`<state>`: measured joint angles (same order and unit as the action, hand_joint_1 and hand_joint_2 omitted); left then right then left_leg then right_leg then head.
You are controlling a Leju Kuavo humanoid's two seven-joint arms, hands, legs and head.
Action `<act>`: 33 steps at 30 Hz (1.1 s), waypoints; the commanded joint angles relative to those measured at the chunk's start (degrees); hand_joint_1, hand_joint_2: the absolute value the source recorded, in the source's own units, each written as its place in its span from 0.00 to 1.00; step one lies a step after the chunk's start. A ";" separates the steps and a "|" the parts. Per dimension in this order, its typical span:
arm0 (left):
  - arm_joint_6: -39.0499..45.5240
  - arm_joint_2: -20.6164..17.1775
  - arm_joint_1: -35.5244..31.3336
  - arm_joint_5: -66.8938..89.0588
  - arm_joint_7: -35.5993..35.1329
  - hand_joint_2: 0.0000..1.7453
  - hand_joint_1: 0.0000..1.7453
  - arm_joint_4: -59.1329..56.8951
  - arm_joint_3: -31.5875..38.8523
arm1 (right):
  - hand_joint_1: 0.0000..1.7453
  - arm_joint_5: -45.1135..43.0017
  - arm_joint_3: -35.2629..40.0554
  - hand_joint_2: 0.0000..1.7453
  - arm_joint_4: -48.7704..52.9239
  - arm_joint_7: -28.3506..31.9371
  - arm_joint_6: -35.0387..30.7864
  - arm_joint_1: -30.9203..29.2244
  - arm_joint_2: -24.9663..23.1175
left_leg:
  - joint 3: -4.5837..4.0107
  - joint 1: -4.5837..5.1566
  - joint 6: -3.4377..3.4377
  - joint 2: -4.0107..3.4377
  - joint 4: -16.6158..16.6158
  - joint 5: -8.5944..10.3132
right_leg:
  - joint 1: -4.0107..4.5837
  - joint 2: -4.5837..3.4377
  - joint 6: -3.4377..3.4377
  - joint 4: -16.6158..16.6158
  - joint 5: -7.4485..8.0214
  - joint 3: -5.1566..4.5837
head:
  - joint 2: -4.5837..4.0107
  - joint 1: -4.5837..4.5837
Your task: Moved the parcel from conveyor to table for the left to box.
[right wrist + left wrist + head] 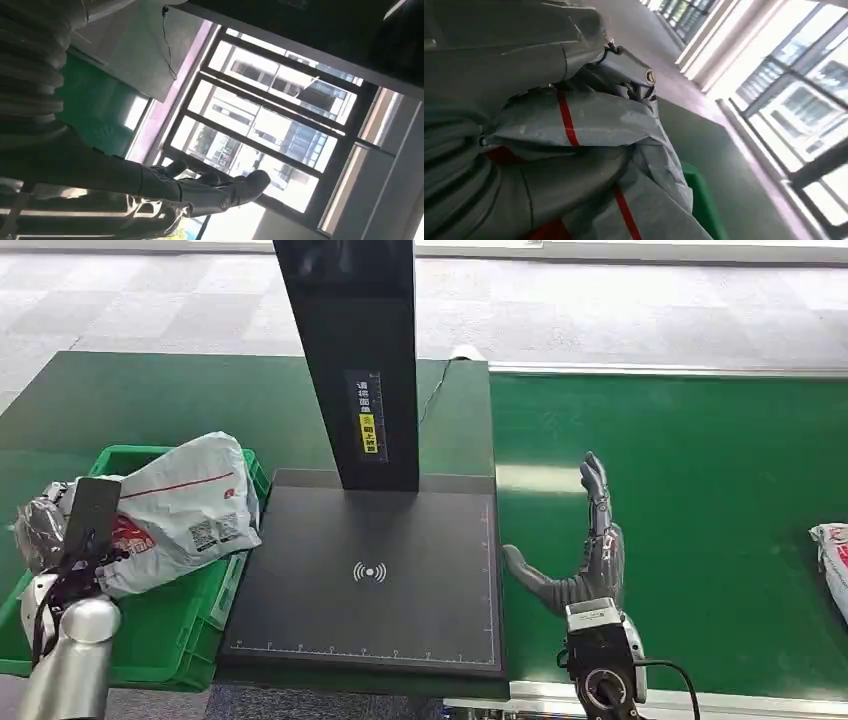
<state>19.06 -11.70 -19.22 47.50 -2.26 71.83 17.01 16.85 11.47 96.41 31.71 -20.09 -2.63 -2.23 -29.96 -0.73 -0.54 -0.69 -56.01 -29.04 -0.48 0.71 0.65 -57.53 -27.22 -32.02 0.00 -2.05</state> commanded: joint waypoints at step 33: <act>-18.28 17.69 28.49 -47.33 37.71 0.00 0.00 30.31 -15.48 | 0.00 -6.52 -5.86 0.00 -1.12 1.20 0.21 0.75 -2.48 | 0.97 0.82 0.46 -0.08 0.22 -0.27 | -0.92 -0.17 0.43 0.01 -0.28 0.83 | 0.00 0.02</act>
<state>3.93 0.17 0.79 2.75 32.44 90.85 9.55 12.11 9.66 96.21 32.13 -19.56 -1.57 -2.60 -28.83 0.16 -0.07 -0.93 -55.71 -29.35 -1.46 0.47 1.14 -57.52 -27.53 -31.13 0.00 -2.03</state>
